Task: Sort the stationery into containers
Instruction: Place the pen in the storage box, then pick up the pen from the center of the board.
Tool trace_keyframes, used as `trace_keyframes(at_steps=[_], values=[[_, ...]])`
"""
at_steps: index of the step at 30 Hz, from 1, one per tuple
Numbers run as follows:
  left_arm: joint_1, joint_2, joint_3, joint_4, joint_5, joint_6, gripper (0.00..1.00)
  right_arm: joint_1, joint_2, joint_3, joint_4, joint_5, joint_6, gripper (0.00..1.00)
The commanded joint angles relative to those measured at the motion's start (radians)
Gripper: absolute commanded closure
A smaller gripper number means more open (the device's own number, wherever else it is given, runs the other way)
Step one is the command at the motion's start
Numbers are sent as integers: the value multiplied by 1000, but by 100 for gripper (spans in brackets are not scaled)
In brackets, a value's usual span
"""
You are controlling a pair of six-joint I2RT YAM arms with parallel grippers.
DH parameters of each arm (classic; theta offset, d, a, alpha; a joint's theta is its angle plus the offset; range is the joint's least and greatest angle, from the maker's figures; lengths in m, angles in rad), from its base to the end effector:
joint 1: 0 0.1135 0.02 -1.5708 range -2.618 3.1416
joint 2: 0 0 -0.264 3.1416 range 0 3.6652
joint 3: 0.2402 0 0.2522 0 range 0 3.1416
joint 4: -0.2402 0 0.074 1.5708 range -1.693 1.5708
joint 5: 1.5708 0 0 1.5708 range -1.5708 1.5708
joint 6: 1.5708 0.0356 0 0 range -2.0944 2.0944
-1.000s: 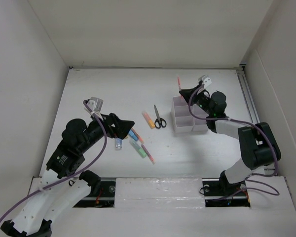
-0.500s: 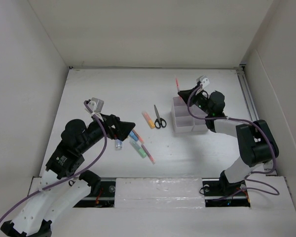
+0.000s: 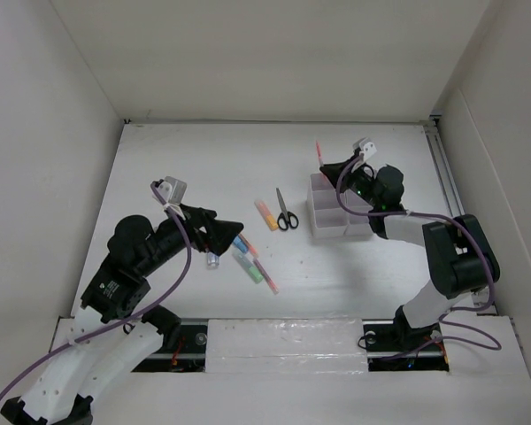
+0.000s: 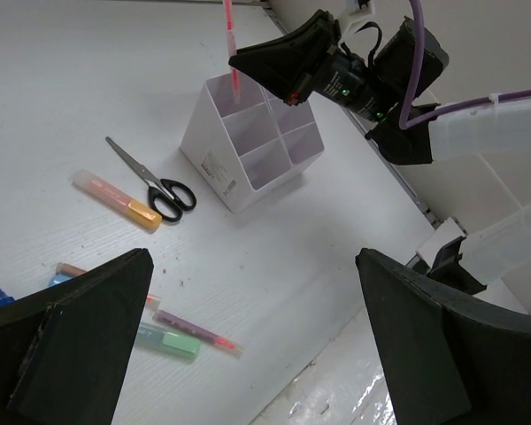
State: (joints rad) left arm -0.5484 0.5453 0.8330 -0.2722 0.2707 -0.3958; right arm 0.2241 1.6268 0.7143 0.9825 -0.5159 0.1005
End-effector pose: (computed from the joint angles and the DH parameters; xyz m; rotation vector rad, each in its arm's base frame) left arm 0.0978 -0.0709 0.3791 0.3471 1.5993 -0.9453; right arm 0.3245 0.0920 0.2274 -0.5115 1.4574 0.6445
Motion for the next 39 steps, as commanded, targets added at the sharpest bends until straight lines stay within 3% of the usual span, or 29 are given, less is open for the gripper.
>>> trace_keyframes(at_steps=[1,20,23,27,29,31,32,39], values=[[-1,-18,20,57,25,18,0,9,-4,-13,81,-9,-16,100],[-1,-39,20,57,35,18,0,18,-15,-53,99,13,13,98],[-1,-39,20,57,35,18,0,18,-34,-75,113,13,24,85],[-1,-39,20,57,35,18,0,18,-58,-84,113,13,24,81],[-1,-39,20,57,35,18,0,18,-58,-84,104,13,24,74],[-1,-39,20,57,35,18,0,18,-58,-94,104,13,24,63],[-1,-39,20,57,35,18,0,18,-68,-95,104,13,24,52],[-1,-39,20,57,35,18,0,27,-145,-116,94,24,33,43]])
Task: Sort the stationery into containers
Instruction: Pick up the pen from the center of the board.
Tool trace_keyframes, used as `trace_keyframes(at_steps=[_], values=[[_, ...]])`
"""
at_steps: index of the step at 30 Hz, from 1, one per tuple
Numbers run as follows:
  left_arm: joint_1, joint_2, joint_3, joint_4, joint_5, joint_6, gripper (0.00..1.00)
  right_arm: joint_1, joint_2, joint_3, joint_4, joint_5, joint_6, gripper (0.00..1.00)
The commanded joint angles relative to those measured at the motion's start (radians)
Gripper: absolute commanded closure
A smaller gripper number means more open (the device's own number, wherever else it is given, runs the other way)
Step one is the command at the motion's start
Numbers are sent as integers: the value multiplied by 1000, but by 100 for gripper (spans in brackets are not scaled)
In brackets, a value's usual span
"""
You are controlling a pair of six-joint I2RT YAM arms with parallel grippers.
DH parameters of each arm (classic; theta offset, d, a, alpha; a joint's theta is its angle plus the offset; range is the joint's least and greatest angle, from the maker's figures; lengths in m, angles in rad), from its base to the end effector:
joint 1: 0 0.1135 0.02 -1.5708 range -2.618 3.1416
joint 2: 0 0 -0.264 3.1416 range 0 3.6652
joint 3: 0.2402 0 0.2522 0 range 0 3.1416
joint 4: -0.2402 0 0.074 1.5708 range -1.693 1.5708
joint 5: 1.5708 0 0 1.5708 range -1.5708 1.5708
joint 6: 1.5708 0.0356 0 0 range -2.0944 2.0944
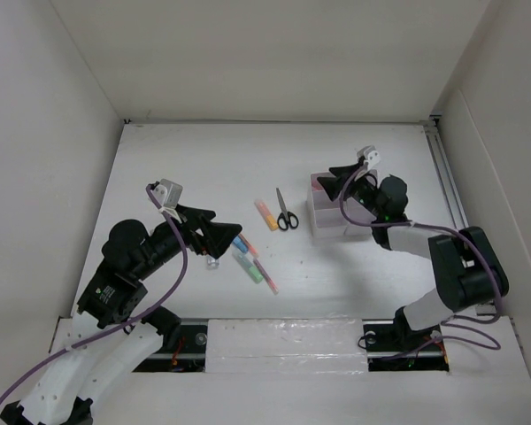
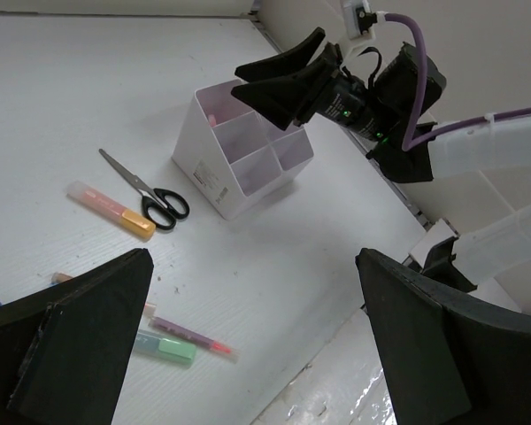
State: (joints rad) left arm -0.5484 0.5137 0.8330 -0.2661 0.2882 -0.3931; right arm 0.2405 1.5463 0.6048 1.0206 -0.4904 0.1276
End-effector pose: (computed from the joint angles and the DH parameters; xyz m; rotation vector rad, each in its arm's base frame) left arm 0.0901 -0.0669 0.3828 0.3640 1.5581 -0.9611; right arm 0.2983 0.0904 0.2230 -0.4849 1.4585 0.6588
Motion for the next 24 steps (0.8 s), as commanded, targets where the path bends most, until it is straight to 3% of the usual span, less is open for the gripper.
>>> trace_keyframes(at_steps=[1,4,7,8,12,15,19,24], values=[[-1,-17,20,51,17,16,0,29,-81,-7,35,-2,6,41],[-1,-17,20,51,-30,5,0,75,-165,-7,-42,59,-21,40],[-1,-27,20,12,-208,-53,0,190,-233,56,-259,168,-78,38],[-1,-18,20,-23,-333,-71,0,228,-242,76,-383,247,-88,37],[-1,66,61,-155,-626,-193,0,434,-203,218,-655,409,-54,35],[-1,163,100,-267,-769,-286,0,538,-109,276,-779,463,26,35],[-1,207,120,-308,-814,-320,0,653,-3,317,-809,579,98,36],[-1,197,120,-338,-856,-358,0,686,135,392,-830,552,130,40]])
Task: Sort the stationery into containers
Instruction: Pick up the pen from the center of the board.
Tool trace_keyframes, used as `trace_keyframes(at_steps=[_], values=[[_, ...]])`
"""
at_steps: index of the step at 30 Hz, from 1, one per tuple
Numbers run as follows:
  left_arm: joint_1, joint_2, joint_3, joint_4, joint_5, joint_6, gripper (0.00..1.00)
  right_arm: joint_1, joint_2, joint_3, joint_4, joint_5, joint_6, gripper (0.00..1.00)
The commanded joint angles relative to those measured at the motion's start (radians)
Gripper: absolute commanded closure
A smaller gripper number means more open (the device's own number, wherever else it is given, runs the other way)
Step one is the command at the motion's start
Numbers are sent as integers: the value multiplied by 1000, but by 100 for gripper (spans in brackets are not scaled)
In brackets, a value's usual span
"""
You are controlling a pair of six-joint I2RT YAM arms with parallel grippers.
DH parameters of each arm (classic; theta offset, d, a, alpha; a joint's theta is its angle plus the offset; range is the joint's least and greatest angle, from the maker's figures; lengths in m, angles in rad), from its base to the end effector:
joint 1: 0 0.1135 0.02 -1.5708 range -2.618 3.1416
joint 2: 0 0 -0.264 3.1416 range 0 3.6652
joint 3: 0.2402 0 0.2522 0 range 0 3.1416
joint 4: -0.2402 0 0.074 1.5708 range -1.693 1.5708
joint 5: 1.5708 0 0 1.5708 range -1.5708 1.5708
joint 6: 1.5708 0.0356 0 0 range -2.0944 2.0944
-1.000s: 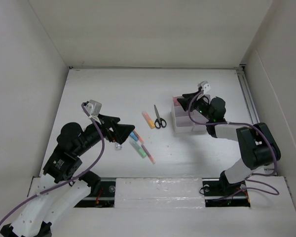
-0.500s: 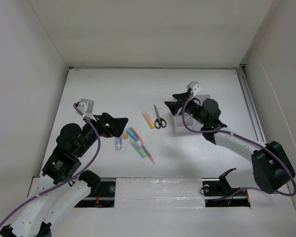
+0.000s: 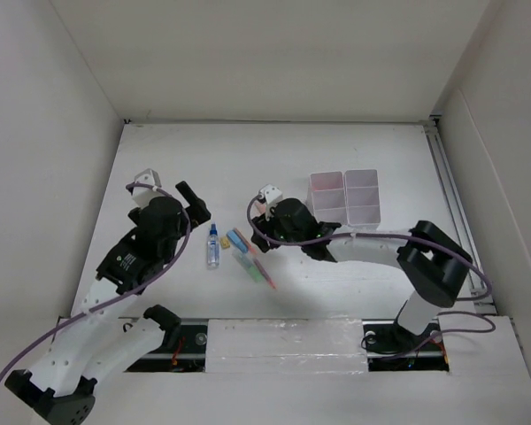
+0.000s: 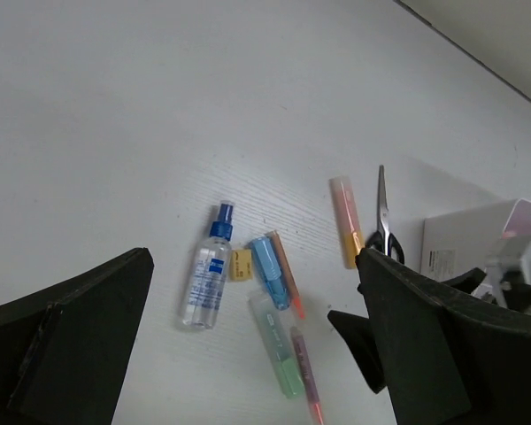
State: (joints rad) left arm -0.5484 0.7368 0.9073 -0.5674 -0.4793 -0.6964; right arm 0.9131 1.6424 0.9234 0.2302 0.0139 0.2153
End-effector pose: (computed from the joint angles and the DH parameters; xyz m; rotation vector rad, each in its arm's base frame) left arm 0.1392 -0.0658 0.3508 -0.4514 1.8844 -0.3620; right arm 0.2201 0.2842 0.2092 -0.7200 2.0053 0.6720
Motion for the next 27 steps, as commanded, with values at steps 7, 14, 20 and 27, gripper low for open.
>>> trace_keyframes(at_steps=[7,14,20,27], values=[[-1,-48,36,-23,-78,-45,0,69,148,153,-100,75,33,43],[-1,-48,18,37,8,14,0,89,215,227,-160,149,24,44],[-1,-39,18,37,8,14,0,98,246,247,-192,172,24,45],[-1,-48,18,37,18,14,0,98,246,247,-210,181,24,50]])
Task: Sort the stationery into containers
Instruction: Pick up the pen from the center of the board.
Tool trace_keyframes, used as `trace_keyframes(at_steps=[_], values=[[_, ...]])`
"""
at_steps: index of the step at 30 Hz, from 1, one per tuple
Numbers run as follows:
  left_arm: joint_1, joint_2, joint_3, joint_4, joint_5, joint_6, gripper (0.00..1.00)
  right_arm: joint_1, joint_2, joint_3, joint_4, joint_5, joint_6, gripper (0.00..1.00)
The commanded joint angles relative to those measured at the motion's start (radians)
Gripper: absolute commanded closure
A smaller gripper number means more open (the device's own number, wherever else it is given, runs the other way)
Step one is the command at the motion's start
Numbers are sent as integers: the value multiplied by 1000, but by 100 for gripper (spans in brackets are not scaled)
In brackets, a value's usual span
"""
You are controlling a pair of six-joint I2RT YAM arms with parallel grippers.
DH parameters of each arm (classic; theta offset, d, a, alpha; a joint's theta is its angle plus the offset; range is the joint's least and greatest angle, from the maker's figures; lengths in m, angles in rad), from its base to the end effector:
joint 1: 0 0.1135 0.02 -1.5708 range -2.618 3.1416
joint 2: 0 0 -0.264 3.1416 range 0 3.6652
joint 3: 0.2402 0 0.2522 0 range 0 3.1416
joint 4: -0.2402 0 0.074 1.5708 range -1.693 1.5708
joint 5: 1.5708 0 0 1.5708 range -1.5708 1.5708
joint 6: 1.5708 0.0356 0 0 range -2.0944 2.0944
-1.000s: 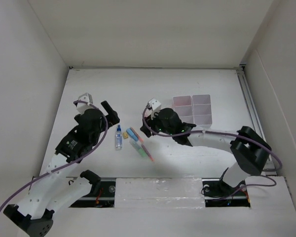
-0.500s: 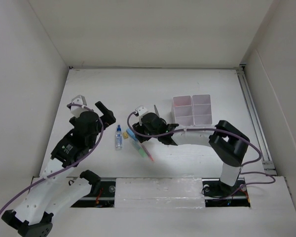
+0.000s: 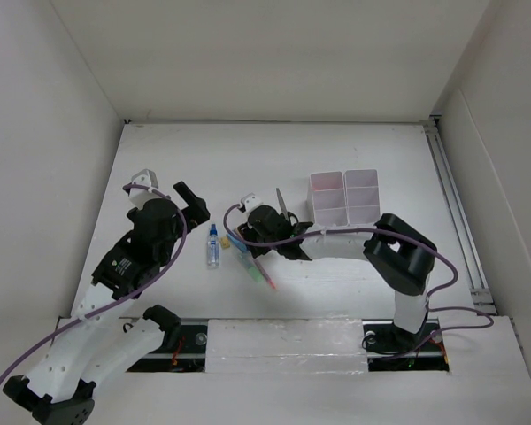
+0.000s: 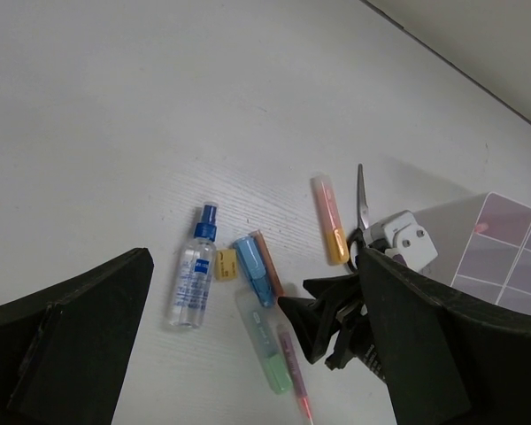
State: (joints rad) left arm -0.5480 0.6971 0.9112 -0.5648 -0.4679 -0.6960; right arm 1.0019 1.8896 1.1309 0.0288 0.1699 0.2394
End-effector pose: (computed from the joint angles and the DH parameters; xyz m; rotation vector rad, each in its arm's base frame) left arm 0.1309 -0.0611 0.3573 -0.4504 1.8482 -0.4008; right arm 0.2222 0.3364 0.1665 -0.7837 2.1931 0.4439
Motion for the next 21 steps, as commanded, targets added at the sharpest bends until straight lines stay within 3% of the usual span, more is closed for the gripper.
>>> trace_keyframes(at_steps=[1,21], values=[[-1,-8,14,34,6,13,0,9,-1,40,-9,25,0,51],[-1,-18,14,43,25,32,0,18,111,165,-124,66,-49,55]])
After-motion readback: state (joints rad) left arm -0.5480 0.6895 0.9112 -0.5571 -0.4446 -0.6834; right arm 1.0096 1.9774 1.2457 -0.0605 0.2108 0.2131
